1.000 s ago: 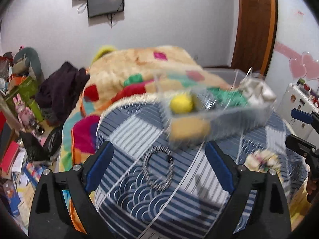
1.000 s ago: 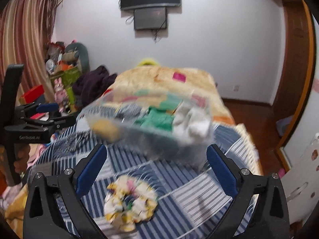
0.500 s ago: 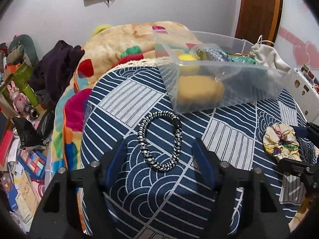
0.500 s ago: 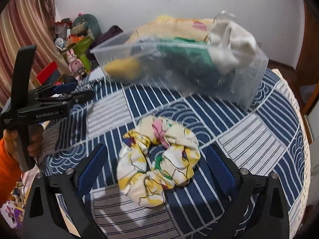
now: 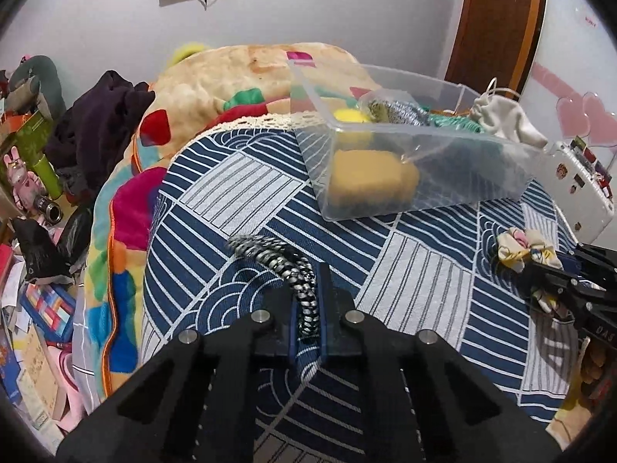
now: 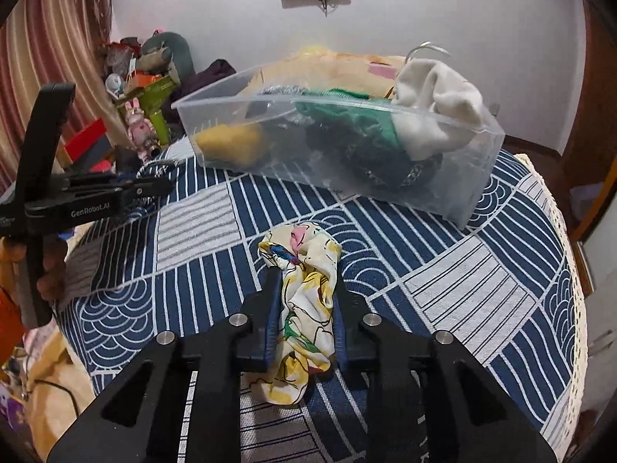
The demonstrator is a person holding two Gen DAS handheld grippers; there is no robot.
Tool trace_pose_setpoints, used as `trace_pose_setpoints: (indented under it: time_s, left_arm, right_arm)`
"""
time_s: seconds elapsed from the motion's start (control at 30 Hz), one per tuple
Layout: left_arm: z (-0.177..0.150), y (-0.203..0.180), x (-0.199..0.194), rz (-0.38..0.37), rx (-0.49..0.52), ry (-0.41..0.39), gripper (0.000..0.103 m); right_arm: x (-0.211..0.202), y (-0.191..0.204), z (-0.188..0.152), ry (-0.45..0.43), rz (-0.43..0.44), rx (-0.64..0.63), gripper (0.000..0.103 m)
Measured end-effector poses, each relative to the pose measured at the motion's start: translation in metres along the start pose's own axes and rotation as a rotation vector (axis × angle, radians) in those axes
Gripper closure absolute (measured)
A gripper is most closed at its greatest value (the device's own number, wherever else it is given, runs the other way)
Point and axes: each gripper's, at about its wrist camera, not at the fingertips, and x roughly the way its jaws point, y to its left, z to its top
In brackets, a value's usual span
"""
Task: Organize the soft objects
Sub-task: 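Grasp the bead bracelet with the left tool while the right tool grasps the floral scrunchie, then drop the bracelet and scrunchie into the box, opening both tools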
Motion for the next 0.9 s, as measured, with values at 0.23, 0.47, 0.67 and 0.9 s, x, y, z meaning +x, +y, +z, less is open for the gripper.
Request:
trace_pose_setpoints:
  time_s: [0.23, 0.47, 0.67, 0.9]
  left_arm:
    - [0.002, -0.012, -0.034, 0.016, 0.046, -0.088, 0.096]
    - [0.02, -0.029, -0.064, -0.009, 0.094, -0.186, 0.096]
    - [0.038, -0.042, -0.069, -0.021, 0.13, -0.235, 0.096]
    - [0.059, -0.049, -0.051, -0.023, 0.127, -0.248, 0.096]
  right_arm:
    - [-0.016, -0.002, 0.01, -0.066, 0.003, 0.005, 0.083]
    - [-0.033, -0.005, 0.026, -0.14, -0.017, 0.002, 0.083]
    - [-0.041, -0.005, 0.054, -0.229, -0.049, -0.001, 0.083]
    - [-0.04, -0.001, 0.083, -0.304, -0.075, -0.002, 0.083]
